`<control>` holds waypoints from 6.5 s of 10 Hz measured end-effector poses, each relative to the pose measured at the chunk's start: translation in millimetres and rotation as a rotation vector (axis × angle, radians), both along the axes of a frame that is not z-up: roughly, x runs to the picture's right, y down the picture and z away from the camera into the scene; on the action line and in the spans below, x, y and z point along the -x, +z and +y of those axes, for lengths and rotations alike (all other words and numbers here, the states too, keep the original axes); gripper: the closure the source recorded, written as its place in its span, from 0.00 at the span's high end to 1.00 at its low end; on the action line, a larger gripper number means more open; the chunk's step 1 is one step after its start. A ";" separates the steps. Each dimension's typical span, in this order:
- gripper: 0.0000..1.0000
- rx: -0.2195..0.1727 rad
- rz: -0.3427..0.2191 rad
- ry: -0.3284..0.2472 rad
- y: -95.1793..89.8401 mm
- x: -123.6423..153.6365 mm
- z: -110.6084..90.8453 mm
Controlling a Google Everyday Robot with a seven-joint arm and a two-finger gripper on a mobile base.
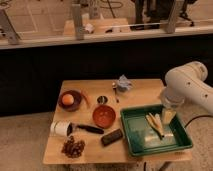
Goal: Stack bowls on top of each other
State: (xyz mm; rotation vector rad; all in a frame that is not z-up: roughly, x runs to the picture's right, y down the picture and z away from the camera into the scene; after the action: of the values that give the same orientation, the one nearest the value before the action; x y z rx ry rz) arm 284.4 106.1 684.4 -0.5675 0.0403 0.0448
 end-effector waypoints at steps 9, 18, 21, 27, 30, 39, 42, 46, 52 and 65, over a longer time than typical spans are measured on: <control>0.80 0.000 0.000 0.000 0.0 0.0 0.0; 0.80 0.000 0.000 0.000 0.0 0.0 0.0; 0.80 -0.025 -0.089 -0.096 12.7 10.0 -15.0; 0.80 -0.031 -0.597 -0.588 52.8 142.9 -57.5; 0.80 -0.012 -0.732 -0.698 53.3 174.0 -59.3; 0.80 -0.138 -1.069 -1.216 53.7 278.3 -81.7; 0.80 -0.136 -1.196 -1.361 58.8 345.1 -66.2; 0.80 -0.160 -1.262 -1.371 80.7 403.3 -45.5; 0.80 -0.227 -1.277 -1.293 130.8 433.2 -62.7; 0.58 -0.163 -1.200 -1.223 229.8 434.7 -40.2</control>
State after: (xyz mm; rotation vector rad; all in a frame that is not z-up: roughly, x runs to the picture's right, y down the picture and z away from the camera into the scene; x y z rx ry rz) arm -150.3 65.9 914.2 -0.2581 -0.7781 -1.4638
